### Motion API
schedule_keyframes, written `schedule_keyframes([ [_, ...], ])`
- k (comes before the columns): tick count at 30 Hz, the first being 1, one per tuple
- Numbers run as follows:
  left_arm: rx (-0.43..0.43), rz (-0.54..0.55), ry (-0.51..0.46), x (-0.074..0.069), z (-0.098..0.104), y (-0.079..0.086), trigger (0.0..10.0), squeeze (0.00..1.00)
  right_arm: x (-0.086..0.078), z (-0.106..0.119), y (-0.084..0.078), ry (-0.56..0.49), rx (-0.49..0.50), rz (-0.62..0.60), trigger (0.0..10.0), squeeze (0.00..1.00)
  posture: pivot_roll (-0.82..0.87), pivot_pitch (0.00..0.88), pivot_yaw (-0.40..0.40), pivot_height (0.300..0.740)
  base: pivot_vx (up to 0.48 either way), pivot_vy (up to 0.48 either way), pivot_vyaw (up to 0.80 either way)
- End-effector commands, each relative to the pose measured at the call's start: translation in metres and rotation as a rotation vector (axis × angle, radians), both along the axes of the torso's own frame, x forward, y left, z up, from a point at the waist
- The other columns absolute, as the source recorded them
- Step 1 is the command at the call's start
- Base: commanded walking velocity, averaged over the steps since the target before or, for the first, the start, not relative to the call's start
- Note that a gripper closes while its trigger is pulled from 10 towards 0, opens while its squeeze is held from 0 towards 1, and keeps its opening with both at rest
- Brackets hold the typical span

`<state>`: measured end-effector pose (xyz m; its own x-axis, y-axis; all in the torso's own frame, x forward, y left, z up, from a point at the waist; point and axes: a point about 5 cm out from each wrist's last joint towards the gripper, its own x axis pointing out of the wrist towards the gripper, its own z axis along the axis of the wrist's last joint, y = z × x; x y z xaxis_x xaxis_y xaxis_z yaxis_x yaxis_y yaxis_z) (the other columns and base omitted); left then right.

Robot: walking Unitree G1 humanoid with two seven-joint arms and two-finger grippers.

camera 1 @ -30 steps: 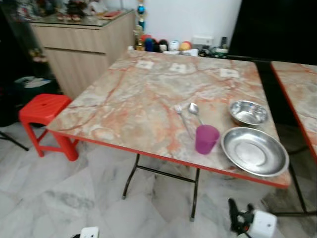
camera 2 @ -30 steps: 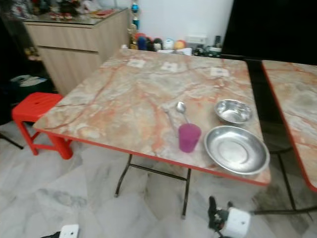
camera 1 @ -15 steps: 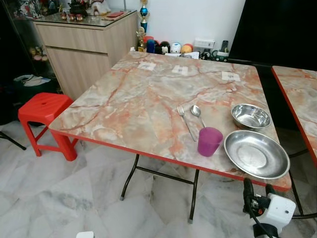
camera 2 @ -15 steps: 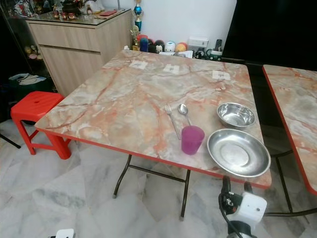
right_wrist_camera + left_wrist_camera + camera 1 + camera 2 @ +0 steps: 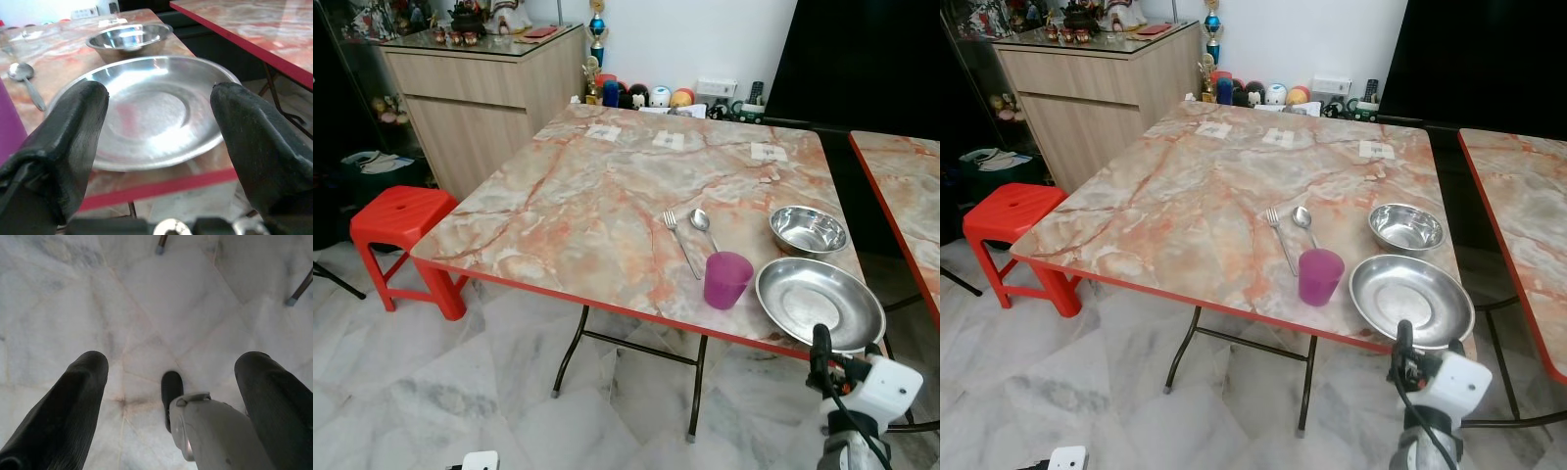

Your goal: Setting the table

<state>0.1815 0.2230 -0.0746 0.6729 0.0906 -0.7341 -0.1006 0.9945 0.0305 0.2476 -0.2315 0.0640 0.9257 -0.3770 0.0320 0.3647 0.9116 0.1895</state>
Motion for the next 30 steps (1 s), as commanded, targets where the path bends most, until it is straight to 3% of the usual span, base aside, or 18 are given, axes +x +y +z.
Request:
schedule_keyframes([
  [1, 0.014, 0.000, -0.003, 0.001, 0.001, 0.003, 10.0, 0.00, 0.001, 0.002, -0.001, 0.002, 0.008, -0.005, 10.0, 0.00, 0.01, 0.015, -0.019, 0.740, 0.000, 0.000, 0.00],
  [5, 0.028, 0.019, 0.002, -0.005, 0.000, 0.010, 10.0, 0.00, 0.006, 0.008, 0.005, -0.008, -0.014, 0.043, 10.0, 0.00, 0.02, 0.024, -0.025, 0.740, 0.000, 0.000, 0.00],
  [13, 0.044, 0.035, 0.024, -0.018, -0.004, 0.016, 10.0, 0.00, 0.009, 0.013, 0.003, -0.025, 0.000, 0.037, 10.0, 0.00, 0.02, 0.017, -0.028, 0.740, 0.000, -0.133, 0.00],
  [26, 0.034, 0.026, 0.012, -0.011, -0.003, 0.009, 10.0, 0.00, 0.016, 0.014, 0.009, -0.017, 0.029, 0.053, 10.0, 0.00, 0.02, 0.000, -0.026, 0.740, 0.000, -0.389, -0.18],
  [30, 0.021, 0.029, 0.013, -0.009, -0.003, 0.006, 10.0, 0.00, 0.017, 0.011, 0.014, -0.002, 0.024, 0.072, 10.0, 0.00, 0.03, 0.000, -0.027, 0.740, 0.000, 0.000, 0.00],
])
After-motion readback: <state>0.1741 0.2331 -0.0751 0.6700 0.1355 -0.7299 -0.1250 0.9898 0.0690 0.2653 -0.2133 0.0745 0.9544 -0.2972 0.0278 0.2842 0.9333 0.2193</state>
